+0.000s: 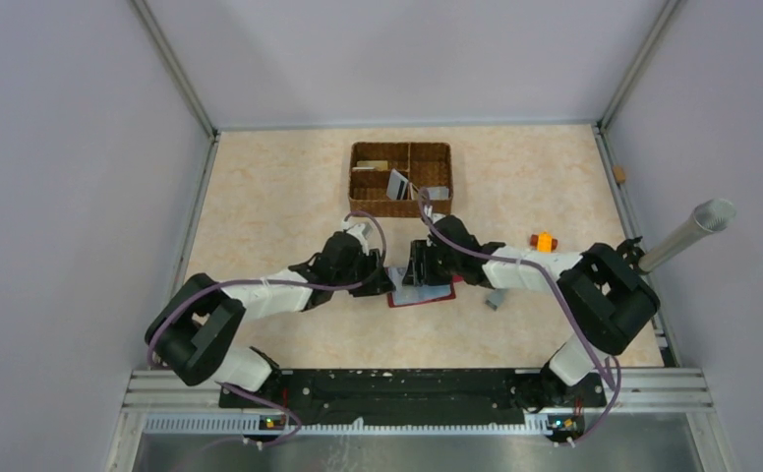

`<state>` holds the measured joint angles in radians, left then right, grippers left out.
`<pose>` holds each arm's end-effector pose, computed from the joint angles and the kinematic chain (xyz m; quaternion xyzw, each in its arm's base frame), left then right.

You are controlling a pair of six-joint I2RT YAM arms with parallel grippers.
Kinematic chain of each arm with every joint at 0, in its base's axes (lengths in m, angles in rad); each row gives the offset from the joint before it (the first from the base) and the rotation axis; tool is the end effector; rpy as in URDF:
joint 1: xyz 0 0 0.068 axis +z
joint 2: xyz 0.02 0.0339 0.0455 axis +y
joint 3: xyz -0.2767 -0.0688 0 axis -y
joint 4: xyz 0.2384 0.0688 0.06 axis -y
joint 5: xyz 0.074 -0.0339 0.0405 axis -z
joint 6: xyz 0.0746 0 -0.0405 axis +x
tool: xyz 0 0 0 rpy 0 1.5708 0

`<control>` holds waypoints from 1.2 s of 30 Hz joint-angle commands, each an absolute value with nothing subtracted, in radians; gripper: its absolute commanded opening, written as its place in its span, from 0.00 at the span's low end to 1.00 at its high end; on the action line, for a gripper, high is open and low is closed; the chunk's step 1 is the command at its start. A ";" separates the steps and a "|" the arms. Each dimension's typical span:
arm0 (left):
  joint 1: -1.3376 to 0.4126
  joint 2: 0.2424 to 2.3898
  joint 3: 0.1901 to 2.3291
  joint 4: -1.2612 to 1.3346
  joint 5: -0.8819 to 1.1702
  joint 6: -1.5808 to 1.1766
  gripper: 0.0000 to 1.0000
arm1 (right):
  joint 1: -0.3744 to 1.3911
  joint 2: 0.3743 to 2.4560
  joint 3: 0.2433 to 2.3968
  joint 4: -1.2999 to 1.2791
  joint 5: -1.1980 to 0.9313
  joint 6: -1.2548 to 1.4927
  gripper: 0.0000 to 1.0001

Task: Put the credit cards into the card holder
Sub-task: Insert the credit card into the card holder, then turn over the card slot in the card holder.

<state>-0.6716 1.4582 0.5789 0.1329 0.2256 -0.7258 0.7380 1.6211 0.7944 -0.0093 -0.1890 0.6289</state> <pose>0.2204 -0.1965 0.1435 0.0204 0.9113 -0.3350 0.2385 0.2408 0.2380 0.1458 -0.0845 0.9259 0.2941 0.2217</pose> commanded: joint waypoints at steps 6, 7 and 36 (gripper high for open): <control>-0.664 1.328 0.535 0.098 0.146 -0.729 0.48 | 0.790 1.463 0.810 -0.092 -0.045 0.540 0.61; -0.660 1.334 0.535 0.105 0.148 -0.739 0.48 | 0.800 1.458 0.807 -0.092 -0.038 0.539 0.62; -0.611 1.547 0.481 0.401 0.290 -0.886 0.28 | 1.007 1.701 0.971 -0.251 0.298 0.564 0.72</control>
<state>-0.6147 1.5242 0.4938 0.3492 0.2726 -0.8761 0.9874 1.6775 0.9268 -0.2192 0.2604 0.5522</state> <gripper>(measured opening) 0.286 0.722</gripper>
